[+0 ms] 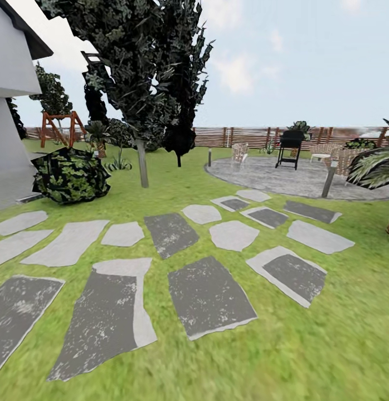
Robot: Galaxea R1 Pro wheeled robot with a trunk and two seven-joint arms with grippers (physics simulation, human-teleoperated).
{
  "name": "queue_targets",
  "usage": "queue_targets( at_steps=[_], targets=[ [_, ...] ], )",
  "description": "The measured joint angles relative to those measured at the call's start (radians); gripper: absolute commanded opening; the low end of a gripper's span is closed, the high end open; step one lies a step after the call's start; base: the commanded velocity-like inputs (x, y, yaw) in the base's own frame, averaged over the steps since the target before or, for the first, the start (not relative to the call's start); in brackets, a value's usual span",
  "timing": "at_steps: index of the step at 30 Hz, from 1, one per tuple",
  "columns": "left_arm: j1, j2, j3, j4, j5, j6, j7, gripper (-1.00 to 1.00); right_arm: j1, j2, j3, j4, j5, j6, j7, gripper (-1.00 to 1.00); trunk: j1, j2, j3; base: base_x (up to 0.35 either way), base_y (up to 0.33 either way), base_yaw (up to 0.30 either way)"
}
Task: Take the three Easter eggs out of the wicker basket on the lawn in the garden, then place them on the lawn next to a single tree (choose any tree) so that all three eggs are next to the same tree and none are left in the basket.
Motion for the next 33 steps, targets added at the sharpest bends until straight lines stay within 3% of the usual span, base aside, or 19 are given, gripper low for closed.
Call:
queue_targets(
  at_steps=[22, 33],
  targets=[
    [0.0, 0.0, 0.0, 0.0, 0.0, -0.001, 0.0, 1.0, 0.0, 0.0, 0.0, -0.001, 0.0, 0.0, 0.0, 1.0, 0.0, 0.0, -0.003, 0.33, 0.0, 0.0],
    [0.0, 0.0, 0.0, 0.0, 0.0, -0.017, 0.0, 1.0, 0.0, 0.0, 0.0, 0.0, 0.0, 0.0, 0.0, 1.0, 0.001, 0.0, -0.02, 0.045, 0.0, 0.0]
  ],
)
